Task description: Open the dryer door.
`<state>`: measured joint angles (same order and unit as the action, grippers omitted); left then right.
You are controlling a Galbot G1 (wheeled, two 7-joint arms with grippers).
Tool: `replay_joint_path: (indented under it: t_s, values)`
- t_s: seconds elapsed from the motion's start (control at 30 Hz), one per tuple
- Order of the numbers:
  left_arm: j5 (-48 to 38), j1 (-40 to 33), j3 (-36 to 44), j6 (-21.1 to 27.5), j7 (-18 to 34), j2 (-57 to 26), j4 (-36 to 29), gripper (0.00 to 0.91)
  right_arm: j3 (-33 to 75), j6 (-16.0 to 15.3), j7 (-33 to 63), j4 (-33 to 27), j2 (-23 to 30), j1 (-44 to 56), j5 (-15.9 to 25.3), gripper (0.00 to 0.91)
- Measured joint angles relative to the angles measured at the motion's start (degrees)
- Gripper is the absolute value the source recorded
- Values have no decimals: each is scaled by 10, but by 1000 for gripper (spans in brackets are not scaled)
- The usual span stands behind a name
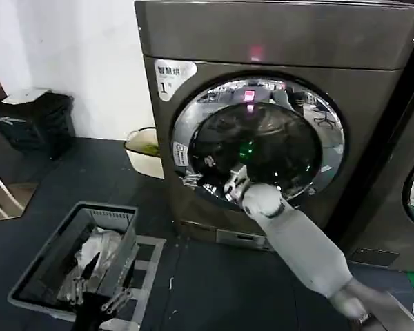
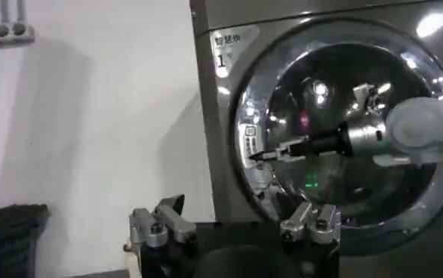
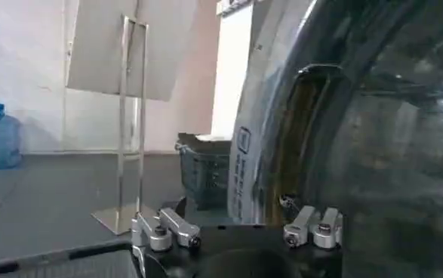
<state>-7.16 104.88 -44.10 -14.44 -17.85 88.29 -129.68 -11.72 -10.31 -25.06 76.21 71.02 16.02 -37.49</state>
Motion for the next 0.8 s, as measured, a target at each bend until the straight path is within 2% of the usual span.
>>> replay_joint_path:
  t_s: [0.17,0.4,0.6,0.73,0.8]
  values:
    - [-26,-8,-12,60,-10,-14,-8,907,1,-11,-43,38,-29,17,-9,907]
    - [-113,-35,-41,124,-4,-47,-2,907,8,-15,-125,86,-71,40,-14,907]
    - [-176,-63,-74,145,-18,-110,18,907,22,-9,-205,125,-109,63,-25,907]
    - [-214,-89,-88,142,-26,-159,37,907,37,-6,-263,149,-134,83,-29,907]
    - [-256,-109,-93,147,-41,-188,52,907,46,-11,-299,164,-147,95,-44,907]
